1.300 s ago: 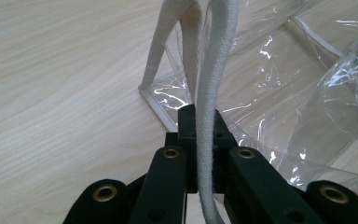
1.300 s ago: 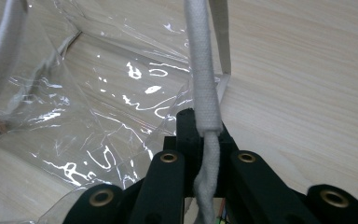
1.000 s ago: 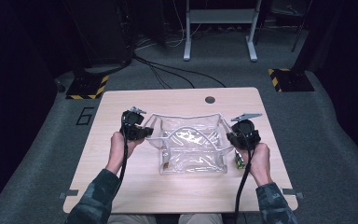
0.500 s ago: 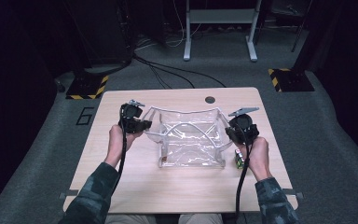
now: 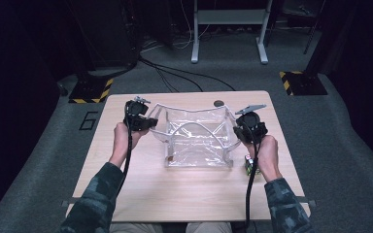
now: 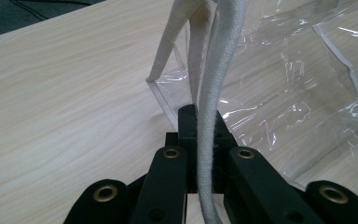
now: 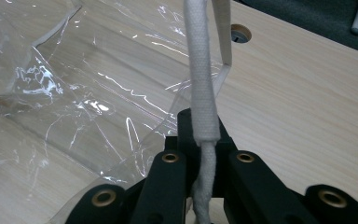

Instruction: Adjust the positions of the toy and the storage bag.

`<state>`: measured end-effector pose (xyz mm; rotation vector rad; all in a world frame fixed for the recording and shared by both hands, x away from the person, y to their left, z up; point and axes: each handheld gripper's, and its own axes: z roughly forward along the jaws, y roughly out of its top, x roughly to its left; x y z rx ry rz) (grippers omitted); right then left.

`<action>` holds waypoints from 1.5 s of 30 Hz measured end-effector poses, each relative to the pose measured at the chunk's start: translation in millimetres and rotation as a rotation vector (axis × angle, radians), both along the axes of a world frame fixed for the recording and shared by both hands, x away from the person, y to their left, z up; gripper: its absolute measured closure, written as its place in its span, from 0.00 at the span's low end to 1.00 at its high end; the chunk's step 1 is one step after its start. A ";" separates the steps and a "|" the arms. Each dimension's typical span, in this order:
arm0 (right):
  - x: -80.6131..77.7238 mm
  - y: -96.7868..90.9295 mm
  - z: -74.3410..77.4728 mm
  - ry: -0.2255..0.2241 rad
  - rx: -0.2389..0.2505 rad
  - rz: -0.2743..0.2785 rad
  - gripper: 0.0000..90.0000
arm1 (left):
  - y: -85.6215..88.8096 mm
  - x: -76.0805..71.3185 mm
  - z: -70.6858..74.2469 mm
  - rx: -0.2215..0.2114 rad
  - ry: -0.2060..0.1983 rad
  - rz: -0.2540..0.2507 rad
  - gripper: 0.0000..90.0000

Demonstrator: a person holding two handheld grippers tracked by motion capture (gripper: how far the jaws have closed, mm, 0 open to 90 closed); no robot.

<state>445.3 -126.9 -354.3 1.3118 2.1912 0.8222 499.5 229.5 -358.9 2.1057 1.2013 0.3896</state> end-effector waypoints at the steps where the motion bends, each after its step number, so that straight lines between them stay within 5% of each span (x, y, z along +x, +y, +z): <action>1: 0.9 0.2 0.4 0.000 -0.001 -0.001 0.98 | -0.4 0.9 0.2 -0.004 -0.002 0.004 0.99; 19: 19.5 3.3 7.1 -0.017 -0.017 -0.015 0.98 | -5.1 22.7 11.9 0.001 -0.012 0.025 0.99; 45: 55.6 -1.3 2.5 0.029 0.009 -0.042 0.98 | 0.2 51.3 3.8 0.023 0.024 0.067 0.99</action>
